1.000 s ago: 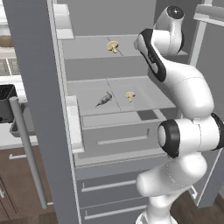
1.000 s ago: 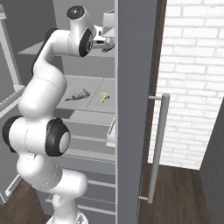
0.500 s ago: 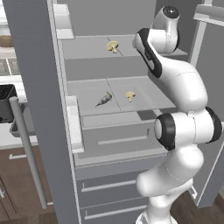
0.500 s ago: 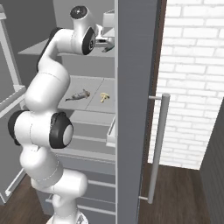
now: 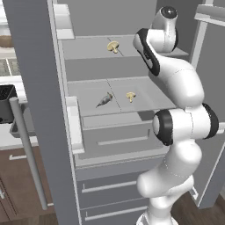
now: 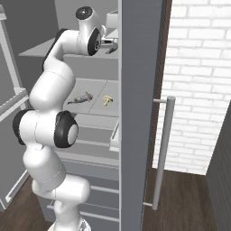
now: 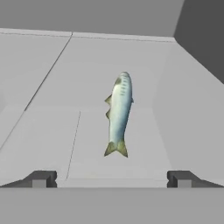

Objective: Place one mushroom and one fish in each tupperware on the nearby counter, to pack two identical lunches.

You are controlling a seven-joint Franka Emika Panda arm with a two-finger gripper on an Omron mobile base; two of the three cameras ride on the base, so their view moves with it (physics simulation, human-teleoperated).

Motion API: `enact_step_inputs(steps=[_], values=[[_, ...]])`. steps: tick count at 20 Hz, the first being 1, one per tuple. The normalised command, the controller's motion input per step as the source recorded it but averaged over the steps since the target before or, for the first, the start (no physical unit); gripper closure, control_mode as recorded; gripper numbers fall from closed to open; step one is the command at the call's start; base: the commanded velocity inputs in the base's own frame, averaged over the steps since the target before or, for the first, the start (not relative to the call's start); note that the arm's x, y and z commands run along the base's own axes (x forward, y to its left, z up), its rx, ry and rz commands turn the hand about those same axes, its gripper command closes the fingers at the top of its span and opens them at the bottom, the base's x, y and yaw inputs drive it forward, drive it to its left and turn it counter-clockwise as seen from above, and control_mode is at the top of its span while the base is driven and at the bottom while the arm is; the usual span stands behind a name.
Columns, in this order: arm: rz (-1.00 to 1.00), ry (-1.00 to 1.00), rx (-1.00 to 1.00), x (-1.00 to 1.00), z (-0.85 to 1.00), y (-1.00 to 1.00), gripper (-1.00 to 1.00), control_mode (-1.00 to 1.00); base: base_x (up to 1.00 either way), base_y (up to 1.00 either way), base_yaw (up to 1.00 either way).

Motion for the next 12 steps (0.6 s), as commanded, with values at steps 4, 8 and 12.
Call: enact_step_inputs(steps=[4,8,12], values=[[0.0,0.0,0.0,0.2,-0.07,-0.06,-1.0,-1.0,0.0,0.0,0.0],[0.0,0.0,0.0,0.2,-0.12,-0.04,-1.0,-1.0,0.0,0.0,0.0],[0.0,0.0,0.0,0.16,-0.11,-0.04,-1.0,-1.0,0.0,0.0,0.0]])
